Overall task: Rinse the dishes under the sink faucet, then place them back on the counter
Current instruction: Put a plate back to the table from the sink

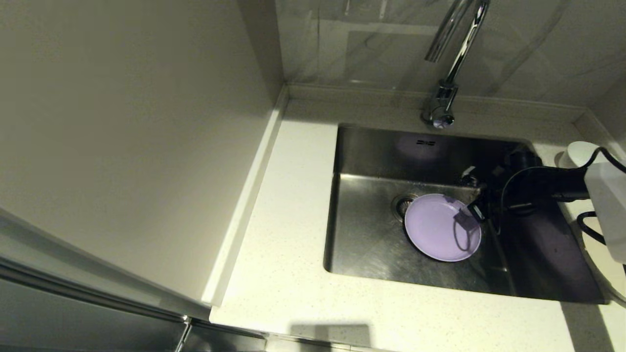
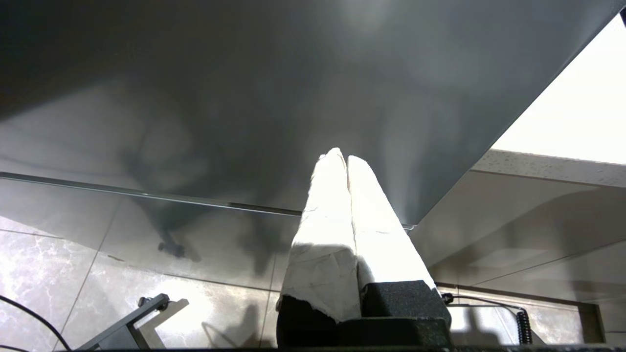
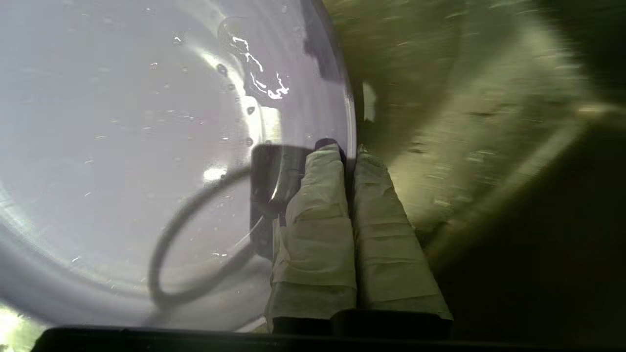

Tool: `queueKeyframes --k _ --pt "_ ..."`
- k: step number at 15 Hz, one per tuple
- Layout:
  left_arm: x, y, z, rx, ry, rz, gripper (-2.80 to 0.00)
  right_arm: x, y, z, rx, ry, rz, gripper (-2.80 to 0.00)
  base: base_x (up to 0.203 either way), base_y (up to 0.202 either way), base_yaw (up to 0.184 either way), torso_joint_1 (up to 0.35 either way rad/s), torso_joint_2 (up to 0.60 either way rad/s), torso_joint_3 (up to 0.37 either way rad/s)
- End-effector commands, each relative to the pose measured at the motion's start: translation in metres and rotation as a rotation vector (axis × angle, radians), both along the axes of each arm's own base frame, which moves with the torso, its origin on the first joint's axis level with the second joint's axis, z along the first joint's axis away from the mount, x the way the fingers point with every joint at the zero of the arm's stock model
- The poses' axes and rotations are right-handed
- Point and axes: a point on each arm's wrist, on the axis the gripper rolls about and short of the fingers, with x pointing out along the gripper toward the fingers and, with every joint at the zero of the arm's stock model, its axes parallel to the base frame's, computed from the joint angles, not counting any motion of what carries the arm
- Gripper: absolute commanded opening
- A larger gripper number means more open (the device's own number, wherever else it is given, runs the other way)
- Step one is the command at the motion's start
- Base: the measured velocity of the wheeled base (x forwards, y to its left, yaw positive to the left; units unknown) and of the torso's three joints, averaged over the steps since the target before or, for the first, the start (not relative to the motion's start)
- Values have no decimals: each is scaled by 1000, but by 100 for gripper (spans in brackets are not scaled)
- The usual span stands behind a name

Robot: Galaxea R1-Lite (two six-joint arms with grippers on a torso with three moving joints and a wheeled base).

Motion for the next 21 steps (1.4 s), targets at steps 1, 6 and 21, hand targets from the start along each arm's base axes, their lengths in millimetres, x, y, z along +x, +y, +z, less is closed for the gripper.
queueKeyframes --k 1,6,21 --pt "0 0 0 0 -5 1 -280 -7 -6 26 -10 -48 -9 -280 0 0 0 0 0 0" --pt "0 0 0 -1 -5 1 -280 -28 -31 72 9 -130 -67 -280 0 0 0 0 0 0" --pt "0 0 0 -1 -3 1 -280 -92 -40 174 122 -322 -150 -280 0 0 0 0 0 0"
